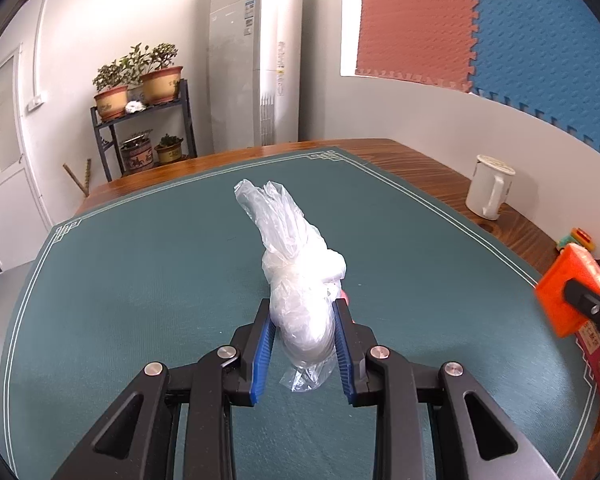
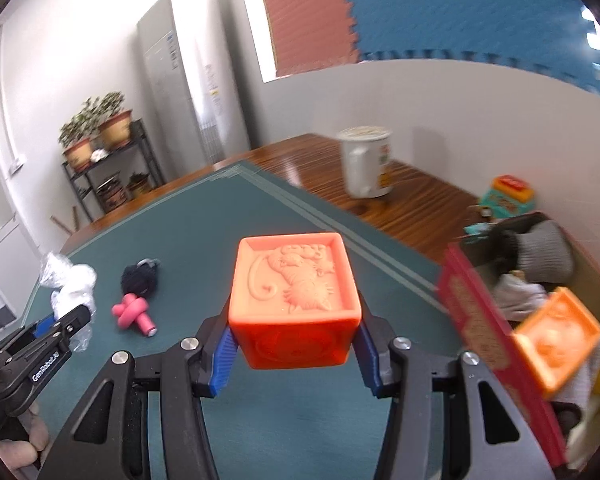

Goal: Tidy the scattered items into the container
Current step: 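Carry the printed cube into the tin and open the right tool while the left holds the bag, then lower the white plastic bag into the tin and open the left tool, then grasp the pink foam knot with the left tool, then grasp the black fuzzy sock with the right tool while the left holds the knot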

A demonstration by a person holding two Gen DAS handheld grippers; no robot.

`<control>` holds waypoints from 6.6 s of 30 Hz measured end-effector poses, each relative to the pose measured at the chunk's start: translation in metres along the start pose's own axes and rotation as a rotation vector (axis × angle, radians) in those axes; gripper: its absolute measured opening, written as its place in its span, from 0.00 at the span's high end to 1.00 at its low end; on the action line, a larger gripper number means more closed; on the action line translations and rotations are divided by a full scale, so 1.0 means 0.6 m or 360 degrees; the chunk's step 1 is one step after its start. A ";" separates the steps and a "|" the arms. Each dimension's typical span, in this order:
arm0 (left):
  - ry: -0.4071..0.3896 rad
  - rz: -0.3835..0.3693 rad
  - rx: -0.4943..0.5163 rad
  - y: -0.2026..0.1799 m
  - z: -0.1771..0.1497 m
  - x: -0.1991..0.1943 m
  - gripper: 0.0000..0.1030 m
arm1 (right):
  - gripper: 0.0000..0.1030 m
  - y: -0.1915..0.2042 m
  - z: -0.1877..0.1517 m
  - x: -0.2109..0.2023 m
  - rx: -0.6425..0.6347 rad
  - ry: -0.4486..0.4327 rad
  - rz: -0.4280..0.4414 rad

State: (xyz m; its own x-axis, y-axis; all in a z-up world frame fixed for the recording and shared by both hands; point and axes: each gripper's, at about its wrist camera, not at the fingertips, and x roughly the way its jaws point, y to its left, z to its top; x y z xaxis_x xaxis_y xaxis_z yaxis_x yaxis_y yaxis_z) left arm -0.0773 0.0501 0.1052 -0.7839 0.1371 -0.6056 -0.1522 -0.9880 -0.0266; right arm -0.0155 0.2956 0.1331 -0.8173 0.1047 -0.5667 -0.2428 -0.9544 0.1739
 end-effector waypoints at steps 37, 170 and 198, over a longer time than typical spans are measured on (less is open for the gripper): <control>-0.0083 -0.0198 0.0234 -0.111 -0.036 -0.082 0.71 | 0.46 -0.286 -0.020 -0.127 0.0393 -0.0132 -0.0674; 0.0352 -0.0094 -0.0333 0.082 0.032 0.147 0.38 | 0.29 0.144 0.007 0.139 -0.0304 0.0334 0.0321; 0.0361 0.0267 -0.0459 0.160 0.018 0.147 0.38 | 0.45 0.331 0.002 0.331 -0.0335 0.0675 0.0656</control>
State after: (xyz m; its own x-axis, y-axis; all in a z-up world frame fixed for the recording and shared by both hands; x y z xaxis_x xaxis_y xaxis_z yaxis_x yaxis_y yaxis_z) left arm -0.1679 -0.0319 0.0578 -0.6260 -0.0151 -0.7797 0.1669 -0.9792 -0.1150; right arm -0.2264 0.1273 0.0561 -0.5327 -0.3623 -0.7648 0.1914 -0.9319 0.3081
